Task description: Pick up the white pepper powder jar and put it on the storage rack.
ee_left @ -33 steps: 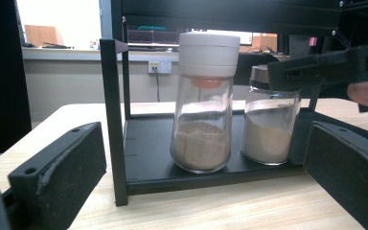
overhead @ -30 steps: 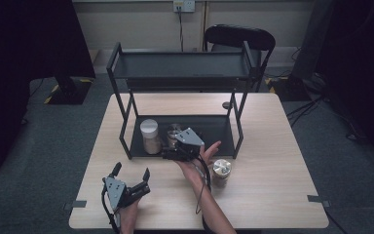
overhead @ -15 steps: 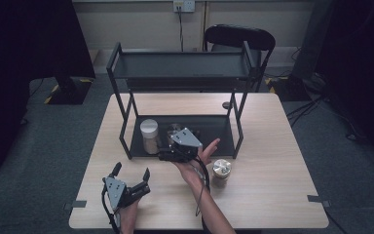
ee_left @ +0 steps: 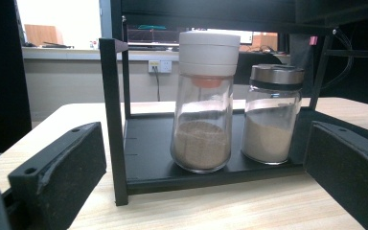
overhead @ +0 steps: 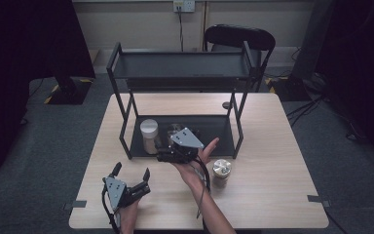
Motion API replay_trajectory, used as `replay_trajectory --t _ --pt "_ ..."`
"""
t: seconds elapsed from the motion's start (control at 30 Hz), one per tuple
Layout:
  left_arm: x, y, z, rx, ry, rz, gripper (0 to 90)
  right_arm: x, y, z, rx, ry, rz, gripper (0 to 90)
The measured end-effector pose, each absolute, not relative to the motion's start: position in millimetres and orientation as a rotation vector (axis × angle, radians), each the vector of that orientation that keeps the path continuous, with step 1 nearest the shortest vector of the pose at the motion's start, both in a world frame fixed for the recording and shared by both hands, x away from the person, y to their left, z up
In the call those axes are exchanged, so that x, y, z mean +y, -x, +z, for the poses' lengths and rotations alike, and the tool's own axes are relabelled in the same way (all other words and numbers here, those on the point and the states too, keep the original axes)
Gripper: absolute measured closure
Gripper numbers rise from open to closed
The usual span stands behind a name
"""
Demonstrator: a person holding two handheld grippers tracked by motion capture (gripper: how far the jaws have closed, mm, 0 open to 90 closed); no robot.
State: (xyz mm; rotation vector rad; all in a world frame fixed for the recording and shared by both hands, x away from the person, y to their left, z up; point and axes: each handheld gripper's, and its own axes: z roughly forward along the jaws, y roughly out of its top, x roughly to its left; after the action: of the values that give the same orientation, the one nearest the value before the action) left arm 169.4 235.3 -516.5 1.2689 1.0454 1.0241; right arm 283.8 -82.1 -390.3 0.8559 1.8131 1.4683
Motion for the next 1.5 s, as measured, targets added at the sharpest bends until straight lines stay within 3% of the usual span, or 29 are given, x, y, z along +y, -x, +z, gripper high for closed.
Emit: replay_trajectory --t 1.5 --pt "234.6 -169.4 -516.2 1.043 -1.275 1.03 0.1 -125.8 -237.8 -355.6 1.696 -0.813 1.559 0.0"
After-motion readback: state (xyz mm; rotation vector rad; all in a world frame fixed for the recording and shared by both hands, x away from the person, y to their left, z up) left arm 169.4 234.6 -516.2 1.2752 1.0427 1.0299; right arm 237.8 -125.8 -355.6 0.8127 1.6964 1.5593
